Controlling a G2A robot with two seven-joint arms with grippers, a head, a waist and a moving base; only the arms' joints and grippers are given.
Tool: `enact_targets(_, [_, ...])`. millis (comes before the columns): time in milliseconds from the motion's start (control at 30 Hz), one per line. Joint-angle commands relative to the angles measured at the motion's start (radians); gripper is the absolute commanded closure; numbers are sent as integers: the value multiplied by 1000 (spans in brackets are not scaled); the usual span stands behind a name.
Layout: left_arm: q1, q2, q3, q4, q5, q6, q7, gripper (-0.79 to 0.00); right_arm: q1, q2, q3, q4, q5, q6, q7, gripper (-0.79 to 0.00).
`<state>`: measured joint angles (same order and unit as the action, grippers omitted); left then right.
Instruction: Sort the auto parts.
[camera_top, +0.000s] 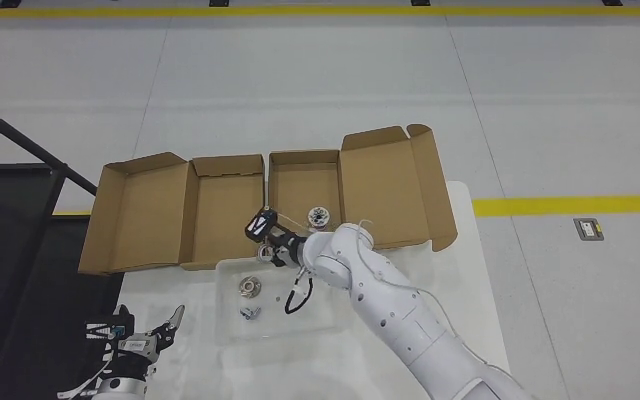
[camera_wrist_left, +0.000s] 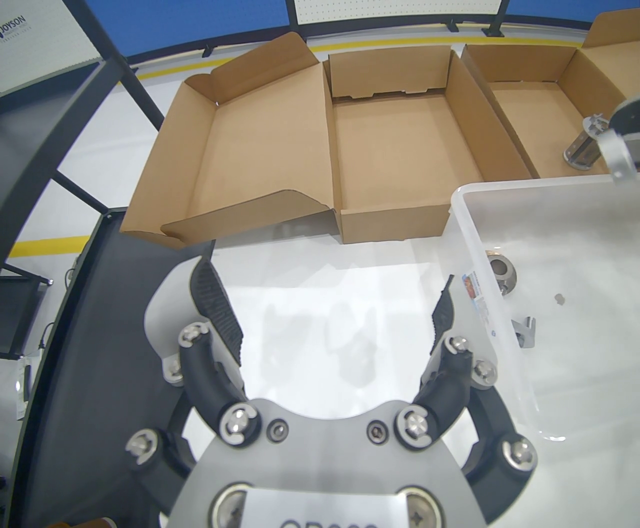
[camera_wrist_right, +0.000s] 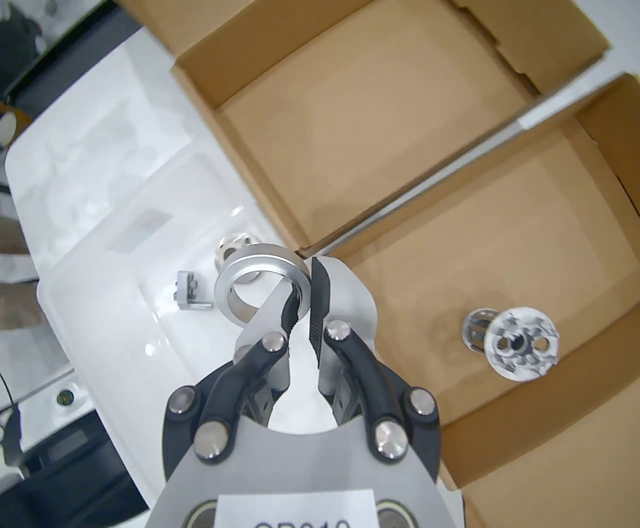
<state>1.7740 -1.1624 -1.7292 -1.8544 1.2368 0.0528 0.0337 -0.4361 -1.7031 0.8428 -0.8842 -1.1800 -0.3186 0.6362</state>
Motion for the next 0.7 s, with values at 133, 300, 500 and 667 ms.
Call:
enact_targets(133, [0,0,0,0,0,0,0,-785,68,-19,37,143,53,111,-153,0])
enact_targets(300, [0,0,0,0,0,0,0,-785,182,-61,20,374,109,126,-150,0])
enact_targets(500, [0,0,0,0,0,0,0,-785,241,-126,-46,544,107,98,-144,0])
enact_targets(667, [0,0,0,0,0,0,0,-785,255,-177,-99,603,59,173,-133,0])
